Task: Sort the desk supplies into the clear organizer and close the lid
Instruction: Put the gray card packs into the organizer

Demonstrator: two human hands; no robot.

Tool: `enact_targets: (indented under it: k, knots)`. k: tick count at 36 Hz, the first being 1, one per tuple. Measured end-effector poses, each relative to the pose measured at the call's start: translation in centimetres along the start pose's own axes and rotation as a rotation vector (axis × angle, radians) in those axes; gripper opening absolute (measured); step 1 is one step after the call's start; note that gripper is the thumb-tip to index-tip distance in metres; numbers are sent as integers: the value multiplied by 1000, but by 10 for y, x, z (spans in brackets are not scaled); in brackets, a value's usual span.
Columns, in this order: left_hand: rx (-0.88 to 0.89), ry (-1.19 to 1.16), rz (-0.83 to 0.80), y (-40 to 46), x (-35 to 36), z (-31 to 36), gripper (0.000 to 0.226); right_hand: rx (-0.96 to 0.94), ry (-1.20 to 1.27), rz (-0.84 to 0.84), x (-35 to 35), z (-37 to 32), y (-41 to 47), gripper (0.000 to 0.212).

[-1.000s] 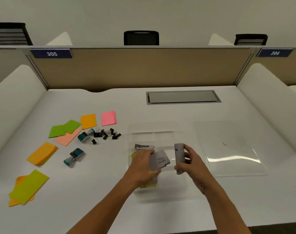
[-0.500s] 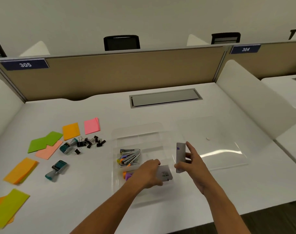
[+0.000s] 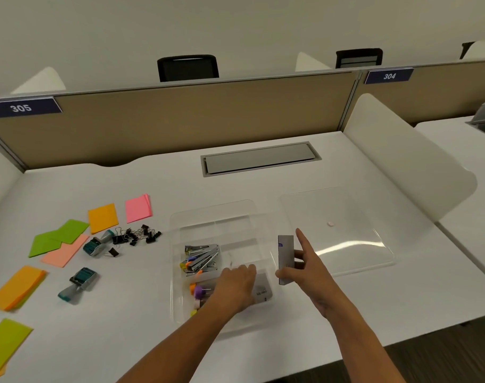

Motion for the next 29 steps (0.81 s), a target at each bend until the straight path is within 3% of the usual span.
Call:
enact_targets:
  k: [8, 16, 24, 29]
  knots:
    - [-13, -113, -14, 2, 5, -3, 56, -3, 31, 8, 3, 1, 2, 107]
    - [-4, -459, 164, -1, -25, -13, 43, 15, 44, 30, 13, 8, 9, 79]
    - [-47, -620, 315, -8, -53, -35, 30, 24, -79, -59, 32, 7, 10, 102]
    - [-92, -650, 342, -15, -52, -53, 28, -41, -266, -155, 49, -1, 14, 94]
Point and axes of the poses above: each hand's wrist, its own y-axis towards the middle knuckle, its own x-axis out of the palm, z = x × y, the point moved 9 cm from there along y, towards the middle knuckle, and after that the axes turned 3 degrees about -x, right-handed, at the moved point
